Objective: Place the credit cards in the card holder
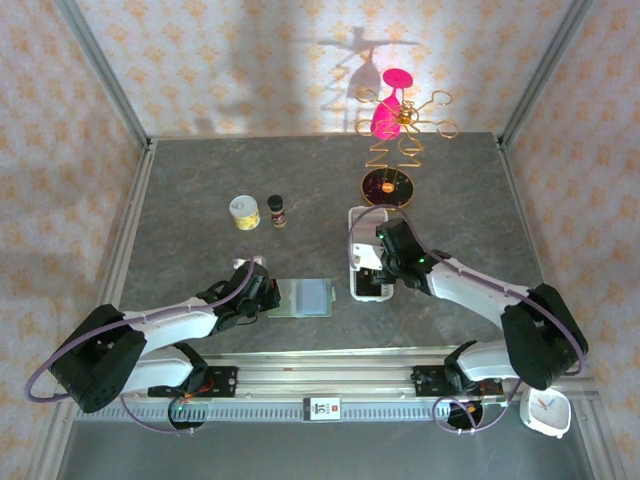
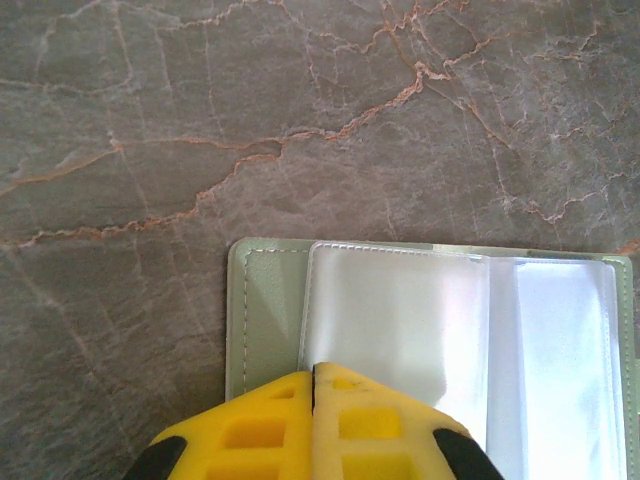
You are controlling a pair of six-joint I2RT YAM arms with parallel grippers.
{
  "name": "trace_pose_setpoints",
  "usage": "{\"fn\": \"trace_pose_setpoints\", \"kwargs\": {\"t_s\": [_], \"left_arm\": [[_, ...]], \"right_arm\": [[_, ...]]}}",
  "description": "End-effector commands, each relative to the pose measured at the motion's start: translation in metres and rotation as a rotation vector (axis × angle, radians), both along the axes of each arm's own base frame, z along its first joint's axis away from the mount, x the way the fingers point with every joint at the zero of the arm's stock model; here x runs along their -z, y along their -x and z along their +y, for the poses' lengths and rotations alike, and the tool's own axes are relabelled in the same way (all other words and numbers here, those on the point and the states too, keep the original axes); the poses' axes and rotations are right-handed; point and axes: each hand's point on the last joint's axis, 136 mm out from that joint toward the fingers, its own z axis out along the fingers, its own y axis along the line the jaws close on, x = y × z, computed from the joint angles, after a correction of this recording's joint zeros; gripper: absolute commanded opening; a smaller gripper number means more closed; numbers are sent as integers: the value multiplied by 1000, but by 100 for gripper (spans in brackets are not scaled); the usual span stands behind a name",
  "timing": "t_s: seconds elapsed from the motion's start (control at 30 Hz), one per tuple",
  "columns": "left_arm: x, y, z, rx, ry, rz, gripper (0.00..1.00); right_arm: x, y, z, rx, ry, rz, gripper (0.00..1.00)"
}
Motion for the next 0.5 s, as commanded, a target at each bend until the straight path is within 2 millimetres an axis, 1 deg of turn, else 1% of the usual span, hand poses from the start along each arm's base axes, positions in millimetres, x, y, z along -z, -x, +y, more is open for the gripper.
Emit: {"fn": "trace_pose_setpoints", "kwargs": {"t_s": [0.0, 0.07, 0.13, 0.2, 0.23, 0.27, 0.4, 0.47], "left_arm": [[7, 7, 3, 19, -28, 43, 0], [8, 7, 3, 22, -28, 43, 0], [8, 7, 3, 23, -30, 45, 0], [7, 7, 2, 24, -28, 43, 0], [7, 7, 2, 26, -27, 43, 0], [7, 6, 1, 26, -26, 43, 0], [7, 6, 0, 27, -25, 44, 0], [6, 6, 0, 28, -23, 43, 0]], "right_arm": [[-10, -17, 11, -33, -15, -48, 90], [-5, -19, 14, -41, -10, -42, 89], [-2, -23, 16, -42, -6, -35, 85], [1, -26, 19, -42, -9, -21, 82], [0, -28, 21, -42, -12, -20, 78], [0, -29, 22, -42, -13, -20, 77], [0, -29, 23, -47, -11, -12, 69], [-1, -25, 23, -54, -13, -4, 62]]}}
